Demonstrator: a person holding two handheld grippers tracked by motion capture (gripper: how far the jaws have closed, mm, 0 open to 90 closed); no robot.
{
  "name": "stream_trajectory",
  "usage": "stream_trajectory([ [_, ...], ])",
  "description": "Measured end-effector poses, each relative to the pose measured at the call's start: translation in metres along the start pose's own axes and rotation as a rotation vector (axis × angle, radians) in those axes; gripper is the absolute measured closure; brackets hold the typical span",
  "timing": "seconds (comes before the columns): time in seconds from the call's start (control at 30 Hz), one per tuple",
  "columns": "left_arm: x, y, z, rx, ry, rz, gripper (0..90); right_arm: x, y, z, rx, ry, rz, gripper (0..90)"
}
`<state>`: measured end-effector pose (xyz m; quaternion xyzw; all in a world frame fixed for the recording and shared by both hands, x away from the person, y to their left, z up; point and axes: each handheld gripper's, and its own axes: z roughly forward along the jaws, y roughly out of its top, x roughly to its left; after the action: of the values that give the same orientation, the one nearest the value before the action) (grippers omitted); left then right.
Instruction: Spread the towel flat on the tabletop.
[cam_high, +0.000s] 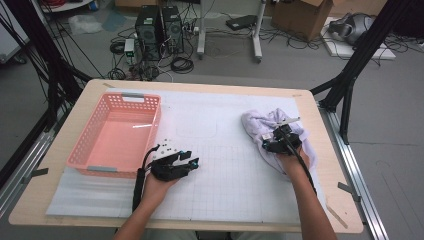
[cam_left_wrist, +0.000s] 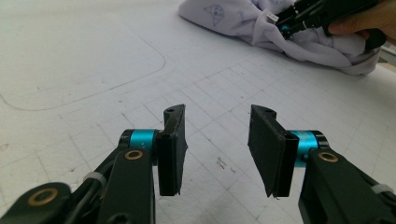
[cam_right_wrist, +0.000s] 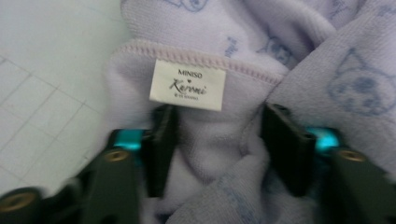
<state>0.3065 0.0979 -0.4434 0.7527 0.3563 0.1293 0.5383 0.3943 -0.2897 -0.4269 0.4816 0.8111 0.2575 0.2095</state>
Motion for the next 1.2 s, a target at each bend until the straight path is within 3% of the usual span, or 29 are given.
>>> stream_trajectory([
  [0.03,0.0,0.0,0.0,-0.004,0.002,-0.004,56.5,0.002,0.001,-0.002,-0.006,0.008,-0.006,75.0],
  [0.13,0.002,0.0,-0.001,-0.007,0.012,-0.004,56.5,0.007,-0.002,-0.007,-0.012,0.111,-0.016,81.2],
  [0.33,0.005,0.0,-0.003,-0.009,0.034,-0.004,56.6,0.031,0.001,-0.012,-0.091,0.33,-0.03,81.7],
  [0.4,0.006,0.0,-0.004,-0.011,0.038,-0.006,56.6,0.045,0.004,-0.015,-0.132,0.43,-0.028,81.7],
  [0.5,0.008,0.0,-0.005,-0.01,0.042,-0.009,56.6,0.058,0.008,-0.021,-0.186,0.48,-0.054,76.6],
  [0.57,0.008,-0.001,-0.006,-0.006,0.042,-0.011,56.6,0.056,0.009,-0.031,-0.234,0.516,-0.04,67.2],
  [0.6,0.008,-0.001,-0.006,-0.006,0.043,-0.011,56.6,0.052,0.009,-0.039,-0.274,0.5,-0.017,62.6],
  [0.67,0.008,-0.001,-0.005,-0.007,0.044,-0.015,56.6,0.04,0.006,-0.056,-0.323,0.413,-0.007,61.2],
  [0.7,0.008,-0.001,-0.005,-0.006,0.043,-0.015,56.6,0.032,0.003,-0.064,-0.322,0.343,-0.004,61.1],
  [0.77,0.008,-0.001,-0.004,-0.008,0.046,-0.017,56.5,0.021,-0.003,-0.069,-0.292,0.257,-0.004,59.9],
  [0.83,0.008,-0.001,-0.003,-0.007,0.046,-0.019,56.6,0.013,-0.011,-0.07,-0.263,0.215,0.02,55.3],
  [0.93,0.008,0.0,0.001,0.0,0.043,-0.032,56.4,0.014,-0.021,-0.059,-0.188,0.217,0.034,47.2],
  [1.0,0.007,0.002,0.004,0.008,0.039,-0.039,55.1,0.019,-0.026,-0.05,-0.158,0.268,0.047,47.2],
  [1.07,0.005,0.005,0.008,0.013,0.039,-0.045,54.1,0.025,-0.03,-0.043,-0.133,0.293,0.03,60.9],
  [1.13,0.004,0.008,0.012,0.005,0.039,-0.047,53.3,0.031,-0.033,-0.043,-0.105,0.286,-0.029,79.7],
  [1.2,0.005,0.008,0.017,0.005,0.039,-0.068,53.0,0.033,-0.036,-0.051,-0.116,0.285,-0.063,85.5],
])
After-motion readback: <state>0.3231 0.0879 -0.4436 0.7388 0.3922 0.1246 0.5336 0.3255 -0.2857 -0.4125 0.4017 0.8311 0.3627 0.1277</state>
